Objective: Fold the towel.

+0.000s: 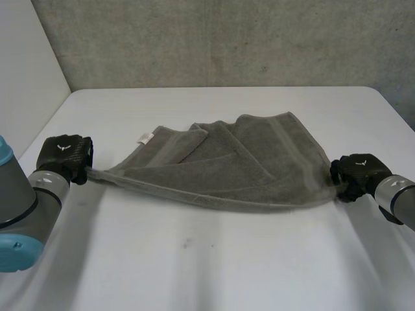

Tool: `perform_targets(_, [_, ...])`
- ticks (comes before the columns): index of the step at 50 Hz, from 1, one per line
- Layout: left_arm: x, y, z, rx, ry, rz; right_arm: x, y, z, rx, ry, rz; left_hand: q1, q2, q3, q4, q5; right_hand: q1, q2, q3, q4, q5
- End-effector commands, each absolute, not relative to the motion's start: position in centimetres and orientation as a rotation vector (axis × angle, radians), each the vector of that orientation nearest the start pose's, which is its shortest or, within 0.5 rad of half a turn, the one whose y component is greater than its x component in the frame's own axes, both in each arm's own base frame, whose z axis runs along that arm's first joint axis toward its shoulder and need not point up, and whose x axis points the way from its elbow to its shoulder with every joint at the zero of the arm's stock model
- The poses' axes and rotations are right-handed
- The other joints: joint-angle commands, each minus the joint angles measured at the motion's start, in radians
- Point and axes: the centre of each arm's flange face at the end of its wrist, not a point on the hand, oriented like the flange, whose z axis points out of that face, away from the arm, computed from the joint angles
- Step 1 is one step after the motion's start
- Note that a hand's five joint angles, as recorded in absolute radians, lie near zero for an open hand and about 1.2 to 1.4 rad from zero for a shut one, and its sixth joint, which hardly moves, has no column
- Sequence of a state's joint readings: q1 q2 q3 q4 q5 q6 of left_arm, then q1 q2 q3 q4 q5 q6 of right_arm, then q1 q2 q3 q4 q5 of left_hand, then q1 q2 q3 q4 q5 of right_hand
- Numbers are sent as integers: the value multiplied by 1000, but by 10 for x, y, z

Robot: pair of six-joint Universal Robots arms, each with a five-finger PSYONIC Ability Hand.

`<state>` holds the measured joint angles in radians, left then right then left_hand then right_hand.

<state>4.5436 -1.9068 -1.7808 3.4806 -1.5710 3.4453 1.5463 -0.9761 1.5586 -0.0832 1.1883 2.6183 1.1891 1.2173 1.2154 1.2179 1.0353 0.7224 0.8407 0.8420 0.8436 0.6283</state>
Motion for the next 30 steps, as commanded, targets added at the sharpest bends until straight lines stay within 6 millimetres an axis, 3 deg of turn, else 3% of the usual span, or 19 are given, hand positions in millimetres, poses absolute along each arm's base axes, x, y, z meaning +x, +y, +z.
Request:
perform_targets(1, [-186, -307, 168, 560, 2315, -1914, 158, -353, 128, -953, 2427, -1664, 207, 179, 181, 178, 186, 674, 556, 554, 553, 593])
perform_targets(8, [-188, -305, 170, 569, 2315, -1919, 155, -341, 161, -938, 2412, -1747, 207, 179, 181, 178, 186, 674, 556, 554, 553, 593])
perform_targets(15, [-195, -290, 170, 623, 2356, -1881, 154, -328, 158, -946, 2443, -1687, 207, 179, 181, 178, 186, 674, 556, 554, 553, 593])
perform_targets(20, [-190, -261, 169, 651, 2455, -1746, 152, -304, 167, -1003, 2511, -1546, 207, 179, 181, 178, 186, 674, 556, 554, 553, 593])
perform_targets(24, [-183, -244, 171, 640, 2489, -1668, 134, -284, 179, -1056, 2620, -1384, 207, 179, 181, 178, 186, 674, 556, 554, 553, 593])
perform_targets(25, [-179, -235, 174, 629, 2497, -1628, 133, -284, 179, -1056, 2620, -1384, 207, 179, 181, 178, 186, 674, 556, 554, 553, 593])
perform_targets(28, [-168, -204, 188, 608, 2513, -1532, 122, -257, 200, -1161, 2678, -1272, 207, 179, 181, 178, 186, 674, 556, 554, 553, 593])
perform_targets(30, [-167, -195, 196, 606, 2507, -1544, 121, -249, 208, -1200, 2678, -1265, 207, 179, 181, 178, 186, 674, 556, 554, 553, 593])
